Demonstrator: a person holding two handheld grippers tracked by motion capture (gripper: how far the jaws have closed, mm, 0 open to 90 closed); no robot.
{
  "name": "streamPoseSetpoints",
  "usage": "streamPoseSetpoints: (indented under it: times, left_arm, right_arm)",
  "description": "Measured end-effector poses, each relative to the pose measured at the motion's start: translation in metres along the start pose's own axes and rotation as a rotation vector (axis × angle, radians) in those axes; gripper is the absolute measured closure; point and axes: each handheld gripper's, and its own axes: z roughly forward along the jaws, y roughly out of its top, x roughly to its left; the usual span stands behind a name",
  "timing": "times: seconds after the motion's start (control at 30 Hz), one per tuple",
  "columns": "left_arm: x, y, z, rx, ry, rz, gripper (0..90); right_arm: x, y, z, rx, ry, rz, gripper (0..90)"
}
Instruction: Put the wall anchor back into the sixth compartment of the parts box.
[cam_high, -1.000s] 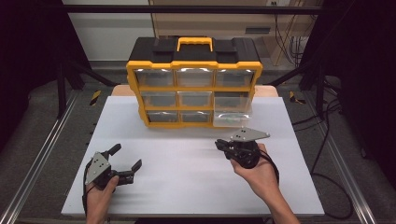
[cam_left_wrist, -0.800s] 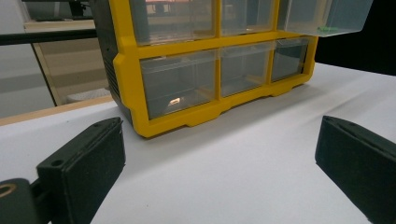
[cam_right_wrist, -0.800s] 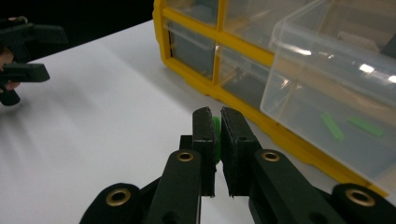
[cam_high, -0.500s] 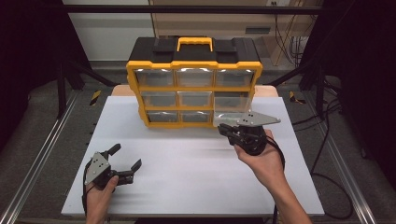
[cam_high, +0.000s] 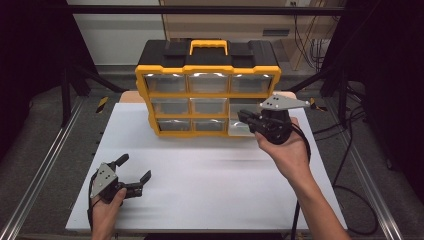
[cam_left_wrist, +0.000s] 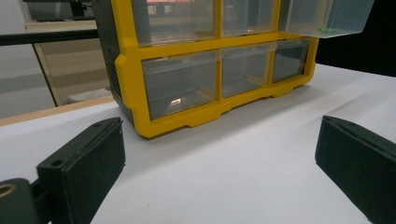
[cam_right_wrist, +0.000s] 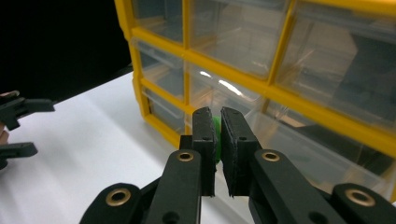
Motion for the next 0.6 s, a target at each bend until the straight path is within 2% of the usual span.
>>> streamPoseSetpoints:
  times: [0.37,0.6]
  left_arm:
    - [0.001,0.000,0.000,-0.003,0.001,-0.003,1.3]
    - [0.001,0.001,-0.001,-0.007,0.005,0.001,1.3]
  right_arm:
    - [-0.019,0.021,0.007,0.013,-0.048,-0.006,84.6]
    - [-0.029,0.023,0.013,0.029,-0.065,0.000,84.6]
